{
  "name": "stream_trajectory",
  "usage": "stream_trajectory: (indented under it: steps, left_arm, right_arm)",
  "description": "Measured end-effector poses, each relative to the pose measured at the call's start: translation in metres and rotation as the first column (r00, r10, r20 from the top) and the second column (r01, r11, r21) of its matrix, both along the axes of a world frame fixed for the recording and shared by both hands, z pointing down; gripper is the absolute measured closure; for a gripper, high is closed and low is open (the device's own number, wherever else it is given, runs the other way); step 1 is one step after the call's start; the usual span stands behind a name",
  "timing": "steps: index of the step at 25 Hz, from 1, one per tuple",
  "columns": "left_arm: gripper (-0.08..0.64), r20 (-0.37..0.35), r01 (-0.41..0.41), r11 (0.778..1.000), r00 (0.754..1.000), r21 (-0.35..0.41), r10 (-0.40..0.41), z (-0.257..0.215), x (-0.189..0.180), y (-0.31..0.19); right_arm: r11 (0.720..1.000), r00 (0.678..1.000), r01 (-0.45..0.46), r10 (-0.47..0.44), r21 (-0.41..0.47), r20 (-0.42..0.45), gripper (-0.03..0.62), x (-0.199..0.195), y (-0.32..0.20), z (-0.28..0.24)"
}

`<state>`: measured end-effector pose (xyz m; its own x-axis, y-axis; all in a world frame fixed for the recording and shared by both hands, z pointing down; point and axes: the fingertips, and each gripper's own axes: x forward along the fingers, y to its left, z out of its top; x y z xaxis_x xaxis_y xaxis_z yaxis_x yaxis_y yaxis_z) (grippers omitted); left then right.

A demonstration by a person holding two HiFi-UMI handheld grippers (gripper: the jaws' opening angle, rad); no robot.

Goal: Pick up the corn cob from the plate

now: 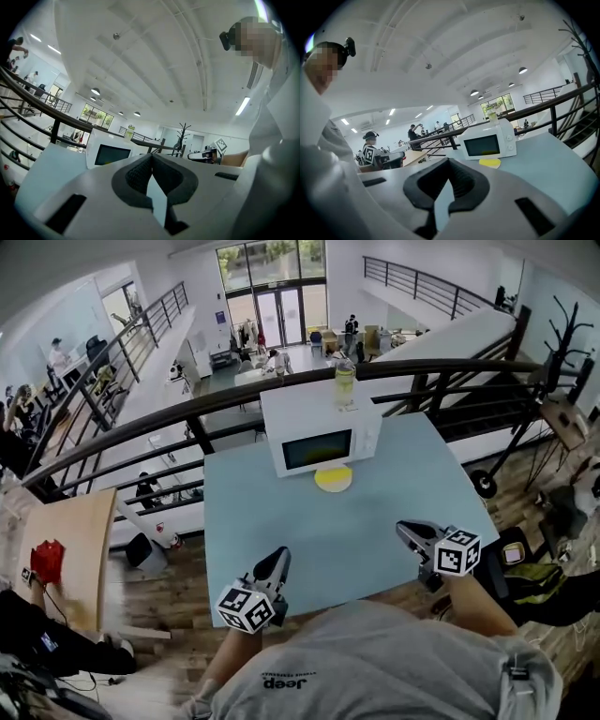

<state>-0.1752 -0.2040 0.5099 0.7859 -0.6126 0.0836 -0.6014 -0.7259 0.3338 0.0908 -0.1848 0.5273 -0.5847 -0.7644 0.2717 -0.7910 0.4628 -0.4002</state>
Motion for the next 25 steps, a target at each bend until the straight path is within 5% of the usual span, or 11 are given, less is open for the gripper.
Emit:
stream_trajectory:
  steps: [13, 20, 25]
  left_arm:
    - [0.541, 0.035, 0.025, 0.999, 0.999, -0.033, -0.024, 0.011, 0.045, -0.053]
    - [0.541, 0.123, 0.217, 0.976, 0.97, -0.031, -0.211, 0.007, 0.087, -0.092]
    - [0.541, 0.152, 0.288, 0.955, 0.95, -0.072, -0.274, 0.02, 0.134, -0.127]
  right_arm:
    - [1.0, 0.999, 0.029, -0.028, -0.003, 0.045, 0.584, 0.047, -0.057, 0.018]
    - [0.982, 0.976, 0.186, -0.188, 0.028, 0.107, 0.586, 0.095, -0.122, 0.03]
    - [0.961, 0.962, 0.268, -0.271, 0.061, 0.032, 0.584, 0.142, -0.175, 0.046]
